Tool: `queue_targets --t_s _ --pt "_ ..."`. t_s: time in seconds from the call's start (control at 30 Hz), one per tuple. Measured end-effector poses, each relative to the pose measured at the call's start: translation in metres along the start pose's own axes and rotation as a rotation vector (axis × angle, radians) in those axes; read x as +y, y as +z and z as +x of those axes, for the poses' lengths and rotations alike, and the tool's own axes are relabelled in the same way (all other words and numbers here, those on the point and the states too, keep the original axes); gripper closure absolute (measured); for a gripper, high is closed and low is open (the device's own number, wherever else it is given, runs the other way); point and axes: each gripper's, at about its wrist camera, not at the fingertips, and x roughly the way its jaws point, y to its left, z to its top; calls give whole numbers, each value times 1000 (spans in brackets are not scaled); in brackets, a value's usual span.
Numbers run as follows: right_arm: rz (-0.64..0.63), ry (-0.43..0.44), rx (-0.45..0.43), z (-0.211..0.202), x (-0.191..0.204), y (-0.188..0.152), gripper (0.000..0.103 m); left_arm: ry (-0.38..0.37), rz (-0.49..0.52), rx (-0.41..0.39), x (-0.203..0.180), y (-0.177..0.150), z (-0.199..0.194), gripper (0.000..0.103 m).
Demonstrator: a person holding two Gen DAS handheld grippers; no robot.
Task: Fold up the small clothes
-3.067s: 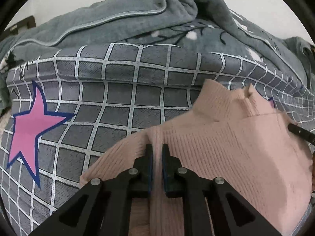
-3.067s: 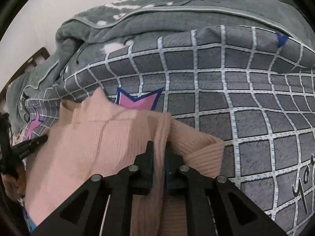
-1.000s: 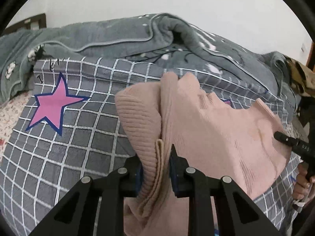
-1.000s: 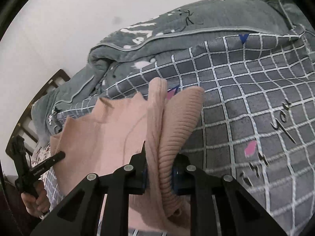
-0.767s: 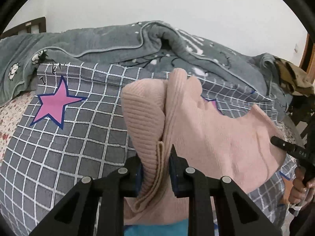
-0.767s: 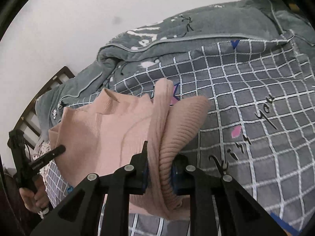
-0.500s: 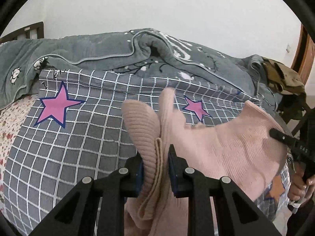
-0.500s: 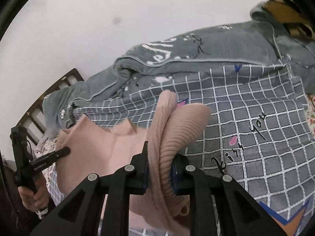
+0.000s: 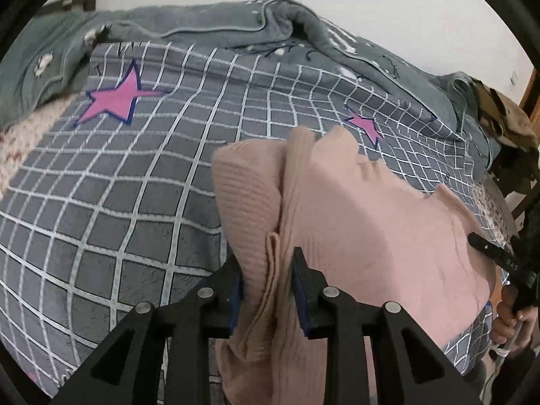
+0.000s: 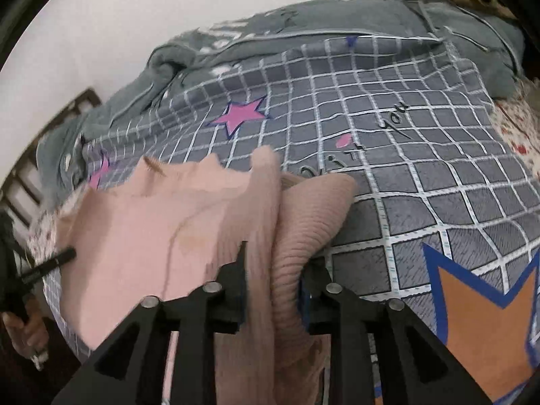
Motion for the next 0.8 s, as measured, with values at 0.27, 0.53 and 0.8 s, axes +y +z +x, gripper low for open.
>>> queue_targets --t_s 0.27,0.53,0.8 --pt "43 64 20 -23 -6 -10 50 20 34 -9 7 -6 -6 42" --pt "-25 52 -6 -21 5 -53 29 12 24 -28 17 -18 -31 42" --pt "-10 145 64 -16 -2 -48 76 25 17 -30 26 -29 -45 42"
